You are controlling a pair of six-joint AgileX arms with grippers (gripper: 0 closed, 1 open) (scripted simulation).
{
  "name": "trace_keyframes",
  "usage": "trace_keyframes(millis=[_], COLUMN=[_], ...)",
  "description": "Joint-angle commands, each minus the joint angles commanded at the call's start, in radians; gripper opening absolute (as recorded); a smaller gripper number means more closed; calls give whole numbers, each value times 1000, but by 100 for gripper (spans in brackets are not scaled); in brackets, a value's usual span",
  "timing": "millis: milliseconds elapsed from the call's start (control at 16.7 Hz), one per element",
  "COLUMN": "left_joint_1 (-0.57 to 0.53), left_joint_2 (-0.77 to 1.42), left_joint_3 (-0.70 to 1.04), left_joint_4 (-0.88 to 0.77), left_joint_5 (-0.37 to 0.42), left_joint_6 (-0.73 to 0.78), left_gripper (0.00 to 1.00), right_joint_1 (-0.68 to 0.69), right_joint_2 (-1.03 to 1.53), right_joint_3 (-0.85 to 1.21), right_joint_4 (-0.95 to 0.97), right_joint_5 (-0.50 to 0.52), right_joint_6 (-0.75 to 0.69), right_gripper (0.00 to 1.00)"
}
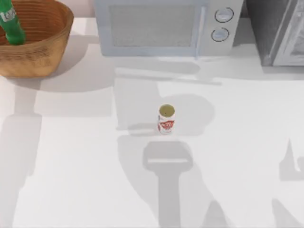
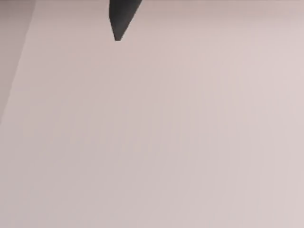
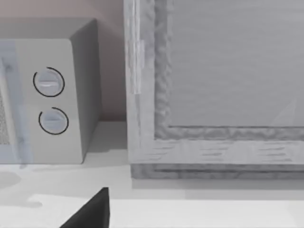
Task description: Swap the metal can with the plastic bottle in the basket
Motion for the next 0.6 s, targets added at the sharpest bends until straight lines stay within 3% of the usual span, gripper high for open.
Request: trace_keyframes(millis=[240, 600], left_joint_1=[0, 0], left_joint_2=[0, 0], left_joint_3=[0, 0], left_joint_4=[0, 0], left_joint_5=[0, 0], left_joint_6=[0, 0], left_gripper=[98, 100], right_joint_1=[0, 0], right_joint_2=[0, 0], right_joint_3=[0, 0], right_joint_4=[0, 0], right_joint_5=[0, 0], right_joint_6=[0, 0], right_gripper=[100, 100])
